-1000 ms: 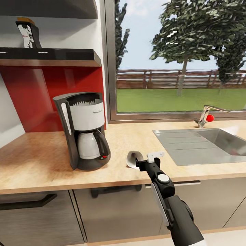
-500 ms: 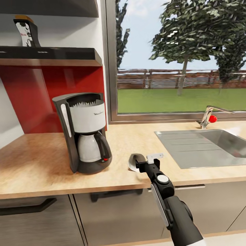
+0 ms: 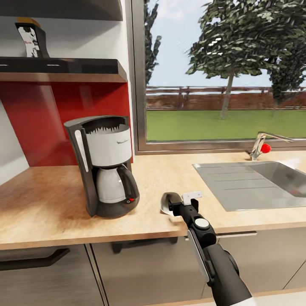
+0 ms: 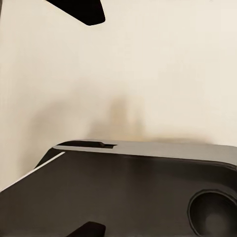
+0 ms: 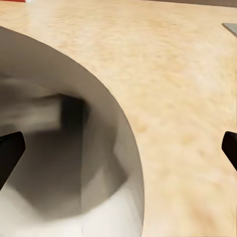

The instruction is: Set up a coffee station on the kitchen countertop: keep the coffee maker on the countertop, move the bottle of coffee from the kitchen shelf to the counter next to the coffee maker, place a paper coffee filter on top of the coffee maker, put the saucer next to the coffee maker with the coffee cup on the saucer, and place the electric kettle next to the coffee maker.

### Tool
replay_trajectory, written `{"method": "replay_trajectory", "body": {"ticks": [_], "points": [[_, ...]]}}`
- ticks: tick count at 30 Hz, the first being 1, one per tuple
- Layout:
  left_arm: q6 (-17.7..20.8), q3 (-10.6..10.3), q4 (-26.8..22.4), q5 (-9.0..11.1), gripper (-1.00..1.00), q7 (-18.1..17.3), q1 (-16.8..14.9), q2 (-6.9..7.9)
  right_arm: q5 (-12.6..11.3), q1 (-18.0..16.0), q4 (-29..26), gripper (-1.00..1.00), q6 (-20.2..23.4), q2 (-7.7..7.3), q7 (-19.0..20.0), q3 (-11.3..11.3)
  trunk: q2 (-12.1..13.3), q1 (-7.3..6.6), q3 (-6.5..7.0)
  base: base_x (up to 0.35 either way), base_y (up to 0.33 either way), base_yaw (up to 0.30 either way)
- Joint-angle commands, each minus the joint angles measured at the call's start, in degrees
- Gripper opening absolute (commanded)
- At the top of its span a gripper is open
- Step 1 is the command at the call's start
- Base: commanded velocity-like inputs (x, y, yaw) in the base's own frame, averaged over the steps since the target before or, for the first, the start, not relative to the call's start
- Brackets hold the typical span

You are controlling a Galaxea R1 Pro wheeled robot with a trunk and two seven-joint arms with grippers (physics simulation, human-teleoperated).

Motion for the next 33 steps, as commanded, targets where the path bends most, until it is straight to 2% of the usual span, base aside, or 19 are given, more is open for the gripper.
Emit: {"method": "replay_trajectory", "body": {"ticks": [1, 19, 20, 33], "points": [[-0.23, -0.01, 0.04, -0.01, 1.00, 0.12, -0.01, 0.00, 0.56, -0.03, -0.05, 1.00, 0.40, 0.00, -0.07, 0.09, -0.03, 0.01, -0.05, 0.080, 0.000, 0.000], [-0.23, -0.07, 0.04, -0.01, 1.00, 0.18, -0.02, -0.01, 0.56, -0.06, -0.02, 1.00, 0.40, -0.42, -0.06, 0.11, -0.03, 0.01, -0.05, 0.050, 0.000, 0.000], [-0.23, -0.07, 0.04, -0.01, 1.00, 0.18, -0.01, -0.02, 0.56, -0.04, -0.02, -1.00, 0.40, -0.43, -0.06, 0.11, -0.03, 0.01, -0.05, 0.009, 0.000, 0.000], [-0.23, -0.02, 0.04, -0.01, 1.00, 0.18, -0.01, -0.07, 0.56, -0.04, 0.34, -1.00, 0.40, -0.44, 0.03, 0.11, -0.03, 0.01, -0.05, 0.001, 0.000, 0.000]]}}
